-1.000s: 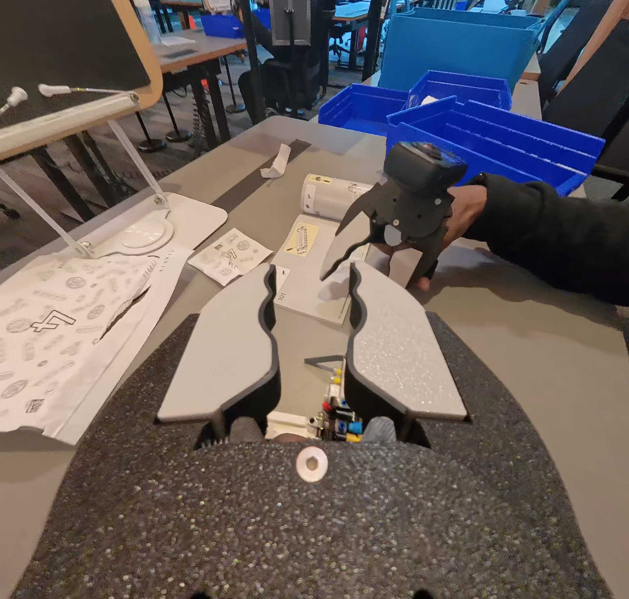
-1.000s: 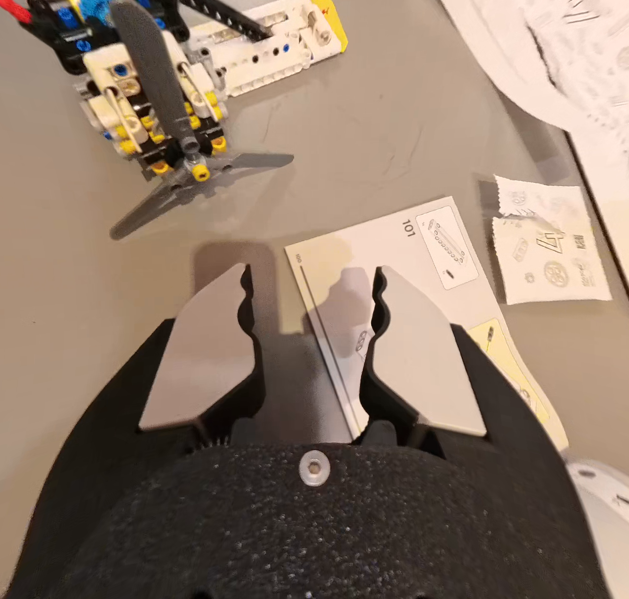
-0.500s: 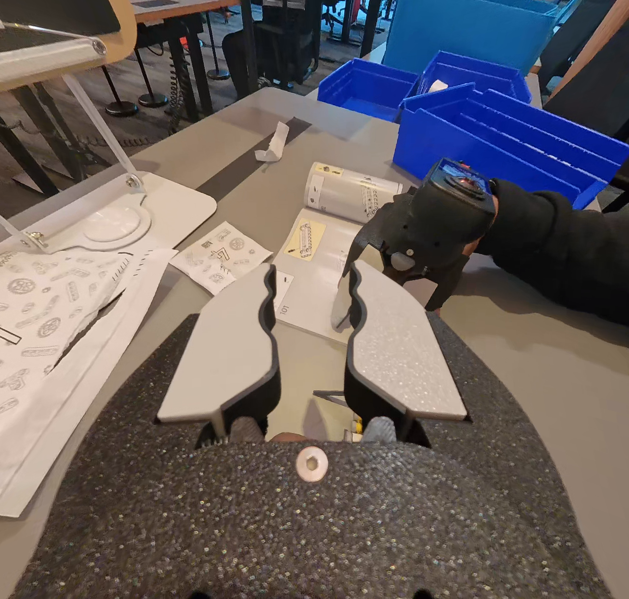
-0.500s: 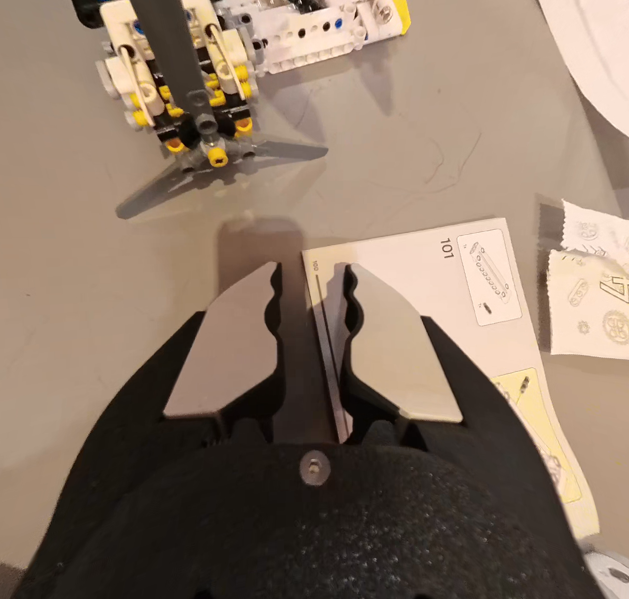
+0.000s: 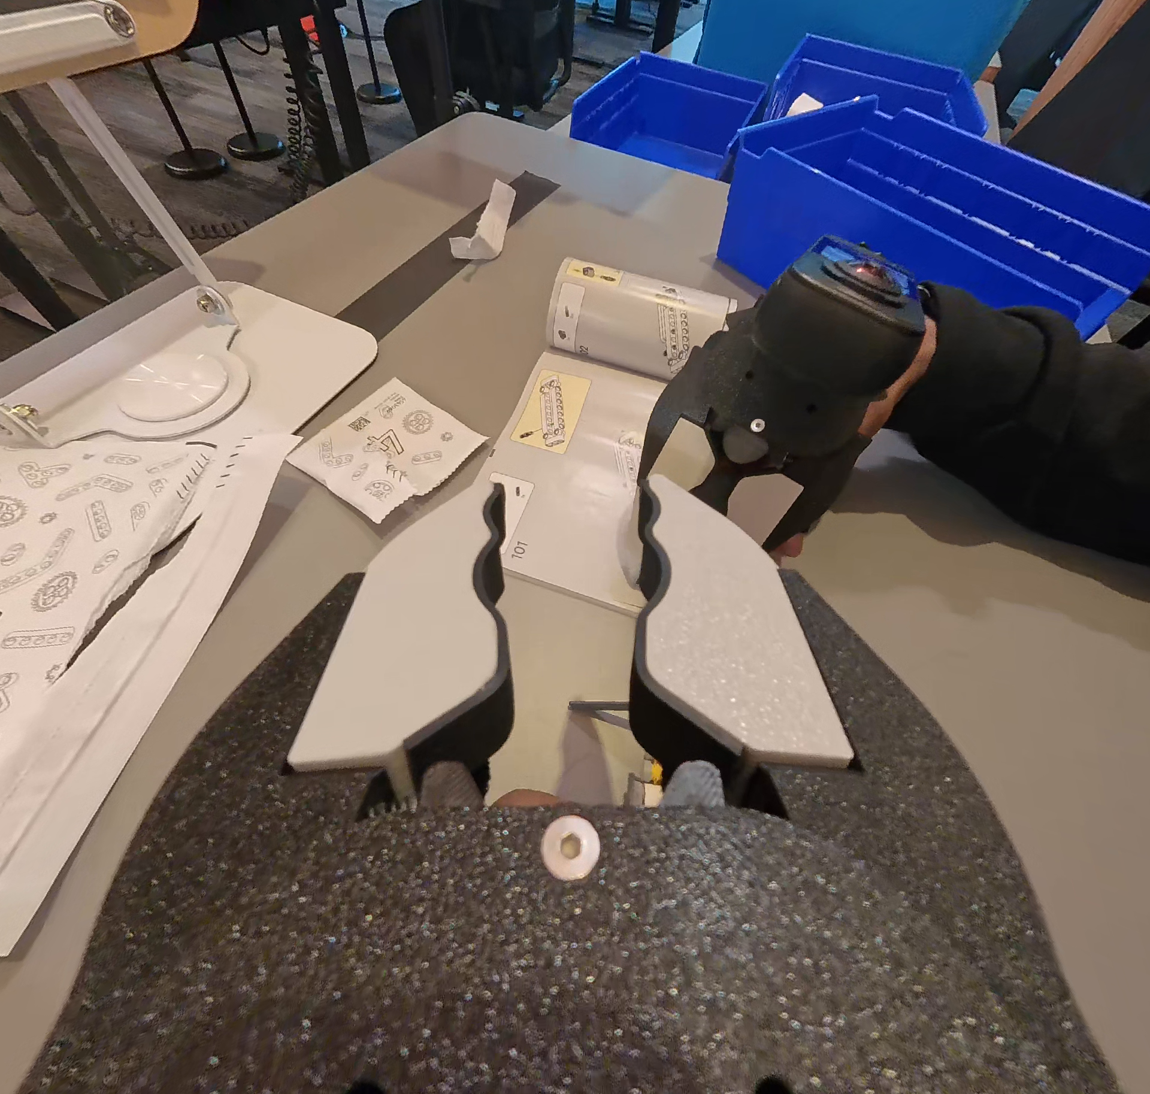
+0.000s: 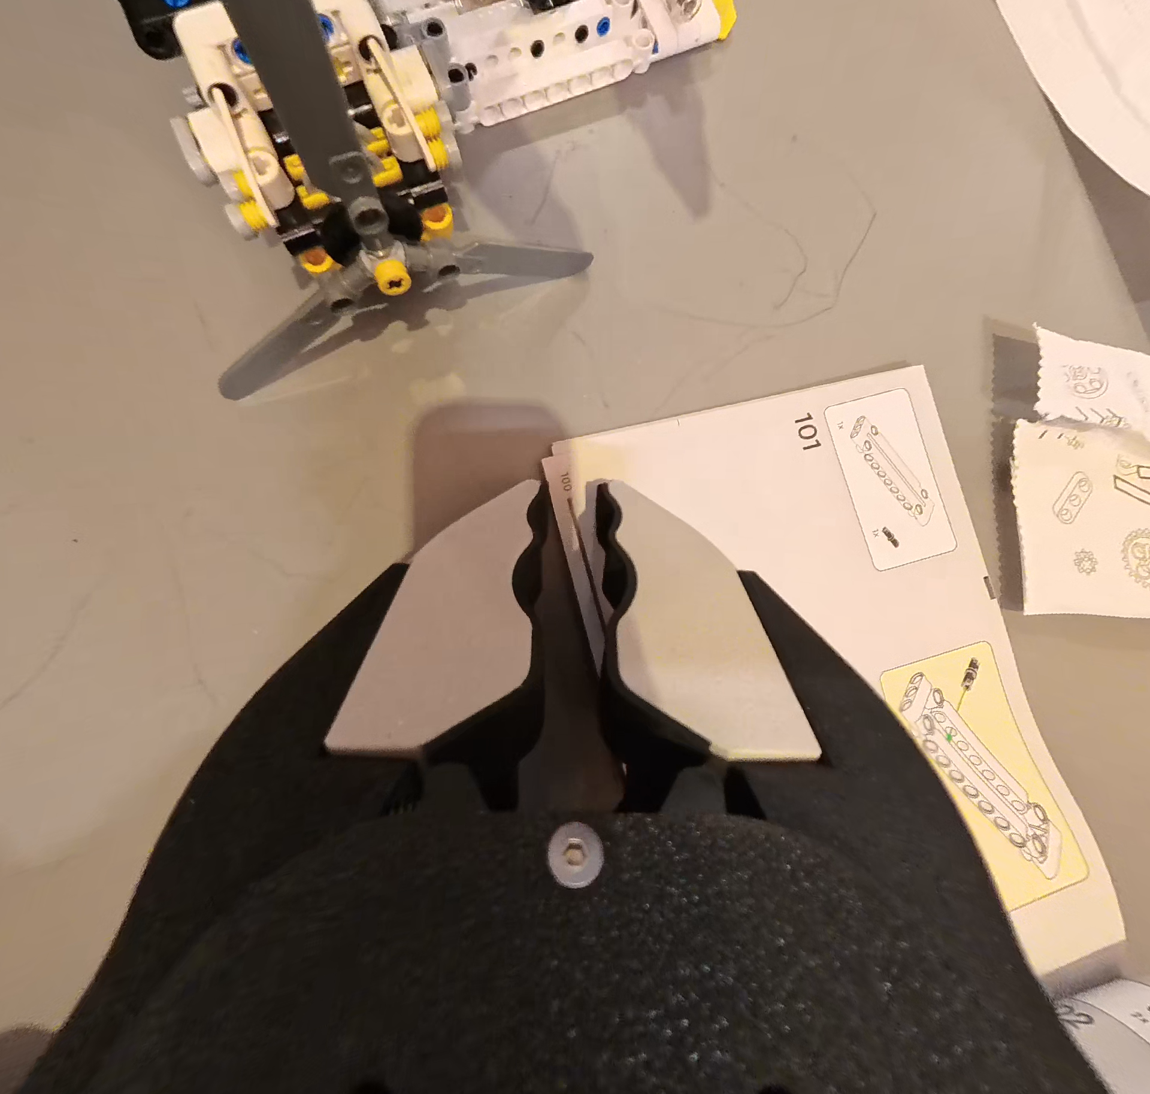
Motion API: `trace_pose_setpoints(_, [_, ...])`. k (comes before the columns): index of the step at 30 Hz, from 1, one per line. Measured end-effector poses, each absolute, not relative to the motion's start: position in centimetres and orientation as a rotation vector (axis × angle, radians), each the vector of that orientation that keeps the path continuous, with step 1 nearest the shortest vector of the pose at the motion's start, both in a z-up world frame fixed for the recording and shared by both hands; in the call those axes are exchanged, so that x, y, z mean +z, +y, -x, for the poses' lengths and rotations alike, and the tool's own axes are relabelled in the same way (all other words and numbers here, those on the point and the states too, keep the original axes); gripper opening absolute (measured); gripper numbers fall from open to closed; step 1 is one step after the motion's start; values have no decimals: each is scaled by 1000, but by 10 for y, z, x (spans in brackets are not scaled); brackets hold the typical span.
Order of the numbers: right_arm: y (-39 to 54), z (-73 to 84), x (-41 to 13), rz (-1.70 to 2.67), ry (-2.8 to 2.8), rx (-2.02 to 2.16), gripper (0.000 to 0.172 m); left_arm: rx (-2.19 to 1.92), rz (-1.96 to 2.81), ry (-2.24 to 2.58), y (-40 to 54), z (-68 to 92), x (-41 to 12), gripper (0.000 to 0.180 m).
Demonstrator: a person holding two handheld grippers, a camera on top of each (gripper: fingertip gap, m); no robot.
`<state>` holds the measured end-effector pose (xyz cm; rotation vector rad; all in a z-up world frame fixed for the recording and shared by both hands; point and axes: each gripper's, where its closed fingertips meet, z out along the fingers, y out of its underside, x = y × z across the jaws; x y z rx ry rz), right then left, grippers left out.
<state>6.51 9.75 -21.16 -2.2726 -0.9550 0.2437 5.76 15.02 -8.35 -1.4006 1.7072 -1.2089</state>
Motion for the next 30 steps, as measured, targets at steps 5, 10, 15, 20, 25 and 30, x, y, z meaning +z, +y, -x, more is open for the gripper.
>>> trace_pose_setpoints(5, [96,-65,-211,2277,-929,283,12,-1196,1403,1719,149,-58,-86,43])
trace_pose_setpoints(10, [96,-65,-211,2280,-905,313,10,-1188,1404,1726,148,-58,-87,43])
trace_pose_setpoints(15, [96,-64,-211,2280,-890,344,7,-1186,1406,1730,148,-58,-88,43])
trace_pose_setpoints(20, [95,-63,-210,2293,-848,395,1,-1185,1403,1735,146,-58,-88,43])
trace_pose_setpoints(25, [96,-64,-209,2306,-794,435,0,-1184,1402,1737,146,-58,-88,43])
trace_pose_setpoints(30, [99,-68,-206,2312,-738,427,0,-1181,1400,1738,145,-58,-87,42])
